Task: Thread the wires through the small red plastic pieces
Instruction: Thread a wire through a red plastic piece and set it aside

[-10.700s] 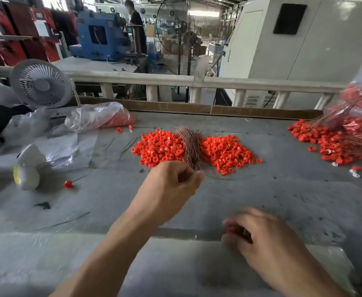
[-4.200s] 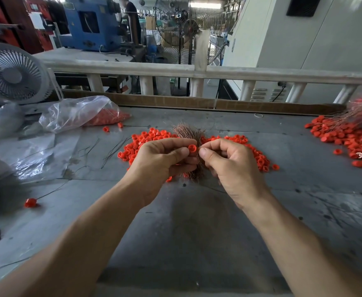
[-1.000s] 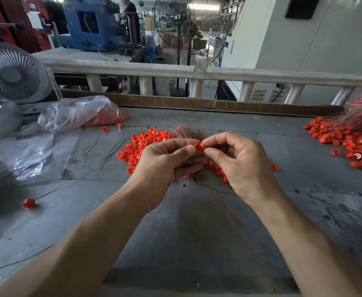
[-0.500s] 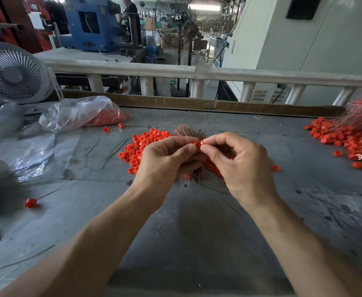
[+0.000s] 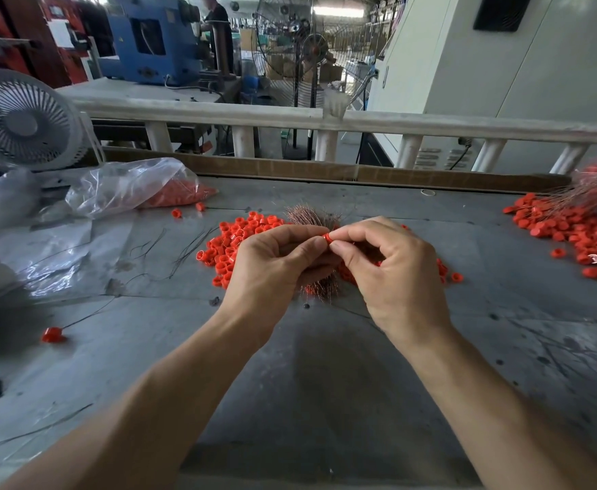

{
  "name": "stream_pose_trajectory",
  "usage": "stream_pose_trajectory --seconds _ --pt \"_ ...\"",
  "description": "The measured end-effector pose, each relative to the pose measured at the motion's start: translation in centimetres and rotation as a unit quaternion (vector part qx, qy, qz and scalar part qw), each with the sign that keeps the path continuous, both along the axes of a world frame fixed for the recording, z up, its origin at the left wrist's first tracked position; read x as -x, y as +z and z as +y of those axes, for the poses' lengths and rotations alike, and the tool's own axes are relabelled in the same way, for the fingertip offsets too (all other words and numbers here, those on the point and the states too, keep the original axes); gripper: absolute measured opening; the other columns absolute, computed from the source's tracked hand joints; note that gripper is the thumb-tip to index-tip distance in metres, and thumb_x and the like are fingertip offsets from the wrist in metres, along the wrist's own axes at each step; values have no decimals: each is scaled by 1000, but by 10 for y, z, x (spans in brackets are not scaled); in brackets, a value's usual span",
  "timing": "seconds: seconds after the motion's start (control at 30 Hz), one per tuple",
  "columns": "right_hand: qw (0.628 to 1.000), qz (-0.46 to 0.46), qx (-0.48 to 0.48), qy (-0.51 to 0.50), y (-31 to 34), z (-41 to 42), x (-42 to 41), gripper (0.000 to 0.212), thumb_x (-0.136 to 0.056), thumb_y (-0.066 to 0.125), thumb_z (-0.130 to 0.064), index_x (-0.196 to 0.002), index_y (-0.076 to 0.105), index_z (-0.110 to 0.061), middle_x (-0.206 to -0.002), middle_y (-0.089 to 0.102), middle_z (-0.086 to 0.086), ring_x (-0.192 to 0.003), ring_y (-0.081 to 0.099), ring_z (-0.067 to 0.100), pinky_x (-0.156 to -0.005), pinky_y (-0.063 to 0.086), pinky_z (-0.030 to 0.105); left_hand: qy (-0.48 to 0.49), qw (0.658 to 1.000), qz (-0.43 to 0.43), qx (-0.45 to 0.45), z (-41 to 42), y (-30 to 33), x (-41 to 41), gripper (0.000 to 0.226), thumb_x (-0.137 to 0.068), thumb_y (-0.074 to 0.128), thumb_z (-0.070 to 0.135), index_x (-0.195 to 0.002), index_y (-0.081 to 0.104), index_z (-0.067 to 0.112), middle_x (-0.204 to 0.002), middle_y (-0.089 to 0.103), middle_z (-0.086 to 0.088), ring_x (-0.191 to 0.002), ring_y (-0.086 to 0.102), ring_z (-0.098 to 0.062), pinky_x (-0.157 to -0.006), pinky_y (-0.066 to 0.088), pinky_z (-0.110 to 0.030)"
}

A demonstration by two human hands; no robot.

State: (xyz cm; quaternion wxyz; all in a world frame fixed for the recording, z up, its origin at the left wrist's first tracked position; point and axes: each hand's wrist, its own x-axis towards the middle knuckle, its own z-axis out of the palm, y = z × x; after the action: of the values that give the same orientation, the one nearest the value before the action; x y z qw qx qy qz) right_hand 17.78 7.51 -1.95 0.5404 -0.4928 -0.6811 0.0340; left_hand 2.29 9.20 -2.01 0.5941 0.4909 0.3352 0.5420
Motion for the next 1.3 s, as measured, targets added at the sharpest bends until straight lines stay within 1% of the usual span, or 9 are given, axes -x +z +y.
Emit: stream_pose_trajectory --seconds 0.2,0.37,0.63,0.77,0.87,1.07,1.3 --pt "999 33 8 27 0 -1 0 10 -87 78 -8 -90 80 -17 -89 72 -9 -91 68 6 -81 45 9 -5 1000 -12 13 0 1 0 16 -95 64 2 -108 72 1 -94 78 -16 -90 77 -25 -78 62 -28" --pt "998 61 17 24 -1 -2 2 8 -86 79 -8 -89 80 -16 -89 73 -9 -91 68 5 -81 45 9 -15 1000 -16 20 0 0 1 17 -95 64 4 -109 72 1 -98 77 -18 -94 76 -28 -82 62 -32" --pt "999 33 -14 9 -1 -1 3 7 -84 80 -3 -87 80 -10 -87 71 -5 -87 67 6 -80 48 12 -26 999 -22 25 -1 1 2 16 -95 63 4 -107 73 3 -99 77 -18 -94 76 -28 -82 62 -32" --pt "999 27 -17 13 -1 0 3 7 -84 79 -3 -87 79 -9 -88 71 -3 -86 67 8 -81 51 17 -39 998 -34 36 0 2 2 15 -95 62 4 -103 74 5 -97 78 -18 -91 77 -25 -83 63 -33" --pt "999 37 -10 15 -1 1 2 7 -85 79 -3 -86 79 -10 -88 72 -4 -86 68 8 -81 52 19 -38 998 -33 36 0 2 2 14 -95 62 4 -102 74 6 -94 78 -17 -89 77 -24 -82 63 -32" --pt "998 62 10 17 -2 -2 4 7 -86 79 -7 -87 79 -13 -88 72 -5 -89 68 9 -80 49 14 -24 999 -28 24 0 1 1 14 -95 63 3 -106 73 3 -94 78 -17 -88 77 -25 -79 63 -30" --pt "999 49 -4 12 -2 -1 3 4 -86 79 -6 -87 78 -10 -90 72 -4 -89 68 10 -80 53 20 -22 999 -24 10 0 1 1 14 -95 64 4 -106 73 3 -95 78 -17 -90 77 -26 -77 62 -28"
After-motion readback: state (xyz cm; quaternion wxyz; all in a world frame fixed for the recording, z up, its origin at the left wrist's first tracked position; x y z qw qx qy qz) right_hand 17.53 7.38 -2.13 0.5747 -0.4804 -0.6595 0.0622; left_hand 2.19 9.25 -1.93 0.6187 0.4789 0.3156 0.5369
